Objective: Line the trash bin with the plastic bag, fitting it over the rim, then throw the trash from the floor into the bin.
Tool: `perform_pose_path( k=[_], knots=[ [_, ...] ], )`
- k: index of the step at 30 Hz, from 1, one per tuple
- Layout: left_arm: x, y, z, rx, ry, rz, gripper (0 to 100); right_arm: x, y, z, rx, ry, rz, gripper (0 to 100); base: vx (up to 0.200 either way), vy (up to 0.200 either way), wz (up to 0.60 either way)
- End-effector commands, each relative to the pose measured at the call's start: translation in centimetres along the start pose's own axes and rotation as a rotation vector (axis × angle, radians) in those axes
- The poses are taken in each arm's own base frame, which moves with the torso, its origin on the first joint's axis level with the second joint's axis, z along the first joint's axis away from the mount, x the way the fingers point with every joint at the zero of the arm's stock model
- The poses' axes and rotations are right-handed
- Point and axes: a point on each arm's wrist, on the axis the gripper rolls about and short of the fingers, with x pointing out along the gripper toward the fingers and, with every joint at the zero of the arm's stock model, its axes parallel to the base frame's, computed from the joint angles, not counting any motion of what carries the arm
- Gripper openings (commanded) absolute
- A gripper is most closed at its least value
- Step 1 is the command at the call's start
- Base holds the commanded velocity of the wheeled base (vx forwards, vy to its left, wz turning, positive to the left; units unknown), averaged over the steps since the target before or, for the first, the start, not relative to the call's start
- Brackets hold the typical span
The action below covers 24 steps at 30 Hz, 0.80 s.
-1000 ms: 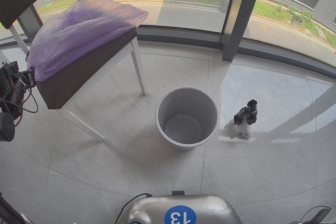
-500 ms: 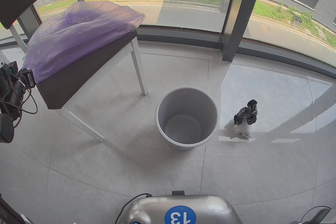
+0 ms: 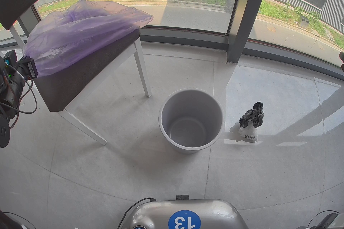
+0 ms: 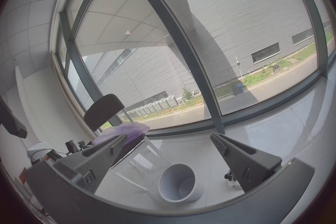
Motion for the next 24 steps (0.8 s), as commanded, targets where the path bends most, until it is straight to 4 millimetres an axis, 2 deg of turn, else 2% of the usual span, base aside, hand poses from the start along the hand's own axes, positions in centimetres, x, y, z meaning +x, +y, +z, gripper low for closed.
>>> perform_pose_path(
  k=[1,5,8,9,24],
  knots=[
    [-2.5,-1.1,4.3,-0.046,-0.097,-0.077,0,1.7,-0.2,-1.0,0.026,0.036,-0.028,100,0.000,0.000,0.00],
    [-3.1,-1.7,5.6,-0.066,-0.099,-0.119,0,3.2,0.0,-1.5,0.053,-0.008,-0.054,100,0.000,0.000,0.00],
    [-3.2,-1.9,6.0,-0.074,-0.111,-0.128,0,3.5,0.1,-1.7,0.060,-0.021,-0.053,100,0.000,0.000,0.00],
    [-3.5,-2.3,6.8,-0.089,-0.134,-0.151,0,4.0,0.2,-2.3,0.063,-0.041,-0.045,100,0.000,0.000,0.00],
    [-5.3,-4.8,8.7,-0.158,-0.190,-0.297,0,4.0,0.7,-4.2,0.079,0.019,0.012,100,0.000,0.000,0.00]
  ],
)
